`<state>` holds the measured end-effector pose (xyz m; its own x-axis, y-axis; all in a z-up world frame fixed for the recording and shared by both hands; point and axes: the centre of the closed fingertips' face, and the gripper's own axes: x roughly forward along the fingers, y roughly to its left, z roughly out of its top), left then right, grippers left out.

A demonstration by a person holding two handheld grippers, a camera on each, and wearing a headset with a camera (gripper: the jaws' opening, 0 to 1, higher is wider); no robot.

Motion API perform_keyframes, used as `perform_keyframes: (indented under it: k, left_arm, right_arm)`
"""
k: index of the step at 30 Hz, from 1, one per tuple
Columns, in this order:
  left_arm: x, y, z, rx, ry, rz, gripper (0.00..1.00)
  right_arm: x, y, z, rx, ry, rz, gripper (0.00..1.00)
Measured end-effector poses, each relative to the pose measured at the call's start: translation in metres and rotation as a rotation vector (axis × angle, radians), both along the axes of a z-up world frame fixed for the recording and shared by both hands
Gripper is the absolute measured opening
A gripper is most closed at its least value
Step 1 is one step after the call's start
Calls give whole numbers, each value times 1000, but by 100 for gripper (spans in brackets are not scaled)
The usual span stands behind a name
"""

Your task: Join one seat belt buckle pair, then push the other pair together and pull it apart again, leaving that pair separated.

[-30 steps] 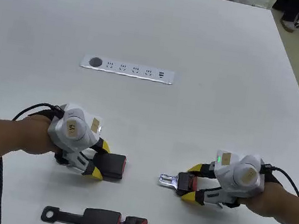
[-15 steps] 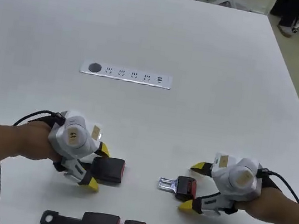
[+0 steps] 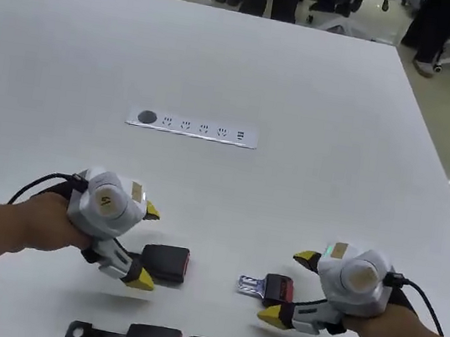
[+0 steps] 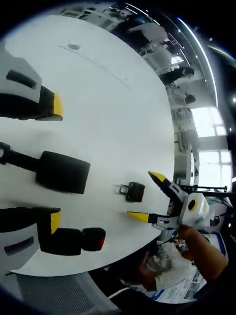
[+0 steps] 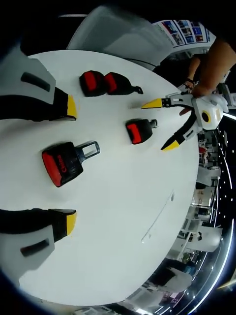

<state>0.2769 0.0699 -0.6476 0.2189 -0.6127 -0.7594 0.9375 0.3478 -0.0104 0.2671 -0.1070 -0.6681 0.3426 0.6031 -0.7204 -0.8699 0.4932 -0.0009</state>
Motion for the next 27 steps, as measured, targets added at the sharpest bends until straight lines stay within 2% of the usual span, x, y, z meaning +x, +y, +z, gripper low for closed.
perform_keyframes:
  k: [1, 2, 4, 6, 8, 9, 11, 12, 15, 17, 19, 20, 23, 24, 27]
  left_arm:
    - [1, 1, 4, -9, -10, 29, 74]
    - [8, 8, 0, -21, -17, 63, 74]
    - [9, 12, 1, -47, 0, 120, 74]
    - [5, 10, 10, -66, -8, 149, 74]
    - [7, 19, 6, -77, -6, 188, 74]
    - [6, 22, 6, -72, -4, 199, 75]
    - [-5, 20, 17, -68, 0, 241, 77]
    - [-1, 27, 11, -71, 1, 255, 77]
    - [-1, 36, 18, -115, -17, 349, 82]
    - [-4, 39, 23, -140, -12, 402, 85]
    - [-3, 46, 24, -156, -22, 435, 88]
    - [-5, 47, 30, -167, -25, 471, 89]
    - [-8, 48, 39, -209, -41, 507, 91]
    - [-15, 44, 48, -215, -49, 512, 91]
    - [-18, 47, 51, -237, -52, 541, 93]
  right_arm:
    - [2, 0, 0, 17, -6, -30, 72]
    - [4, 0, 3, 29, -15, -66, 73]
    - [5, 1, 9, 54, -25, -124, 76]
    - [6, 1, 12, 82, -23, -177, 78]
    - [9, -1, 13, 95, -32, -226, 81]
    - [8, -2, 15, 93, -37, -236, 81]
    - [6, -3, 19, 102, -49, -259, 81]
    - [6, -3, 21, 110, -54, -274, 82]
    - [6, -5, 23, 113, -75, -315, 84]
    - [5, -6, 27, 118, -91, -327, 85]
    - [1, -4, 31, 123, -97, -338, 86]
    - [0, -4, 34, 127, -105, -349, 86]
    - [-1, -6, 40, 135, -133, -370, 86]
    - [-5, -4, 44, 144, -138, -377, 87]
    - [-11, -3, 48, 146, -151, -384, 88]
